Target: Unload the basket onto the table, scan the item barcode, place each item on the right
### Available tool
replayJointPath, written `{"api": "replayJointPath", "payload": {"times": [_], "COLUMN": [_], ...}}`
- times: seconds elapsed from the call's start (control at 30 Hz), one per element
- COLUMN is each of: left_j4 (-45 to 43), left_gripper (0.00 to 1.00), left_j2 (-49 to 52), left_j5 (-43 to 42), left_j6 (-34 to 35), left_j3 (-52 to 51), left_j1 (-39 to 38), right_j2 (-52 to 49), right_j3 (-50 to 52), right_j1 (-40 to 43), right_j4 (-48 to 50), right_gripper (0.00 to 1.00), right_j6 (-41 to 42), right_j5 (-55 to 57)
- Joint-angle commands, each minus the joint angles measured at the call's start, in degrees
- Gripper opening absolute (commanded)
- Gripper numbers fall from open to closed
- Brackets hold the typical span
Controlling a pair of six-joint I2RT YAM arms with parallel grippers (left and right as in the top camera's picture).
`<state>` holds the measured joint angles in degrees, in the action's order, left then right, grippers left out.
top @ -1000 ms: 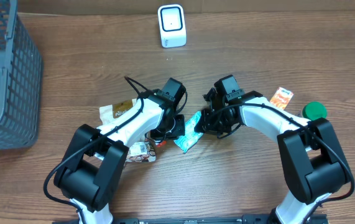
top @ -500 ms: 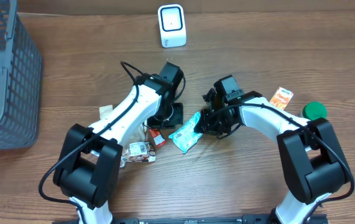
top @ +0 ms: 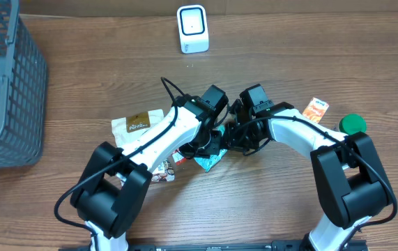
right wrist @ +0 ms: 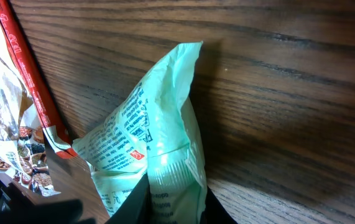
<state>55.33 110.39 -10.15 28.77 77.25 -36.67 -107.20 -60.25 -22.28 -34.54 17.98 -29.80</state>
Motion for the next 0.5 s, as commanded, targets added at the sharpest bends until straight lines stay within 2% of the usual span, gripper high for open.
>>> {"api": "replayJointPath", "payload": {"times": [0.0, 0.23, 0.33, 0.47], "left_j4": [0.17, 0.2, 1.75, 1.84], "left_gripper": [0.04, 0.04, 0.04, 0.04], "left_j2": [3.61, 10.4, 10.29, 4.87], "left_j5": [0.66, -7.89, -7.32, -3.48], "left_j6": [0.98, -5.35, -5.68, -5.6], "left_j3": [-0.39, -0.37, -0.2, -0.04], "left_j1": [-0.17, -1.09, -0.48, 1.44], "right_j2": [-0.2, -0.2, -0.2, -0.2], "right_j3": [0.98, 0.98, 0.98, 0.98], "right_j1": [-0.5, -0.5, -0.5, -0.5], "right_j4": [-0.22, -0.17, -0.17, -0.2], "right_gripper": [0.17, 0.17, 0.17, 0.17], "right_j6": [-0.46, -0.44, -0.44, -0.44], "right_j5": [0.81, 0.81, 0.83, 1.44]}}
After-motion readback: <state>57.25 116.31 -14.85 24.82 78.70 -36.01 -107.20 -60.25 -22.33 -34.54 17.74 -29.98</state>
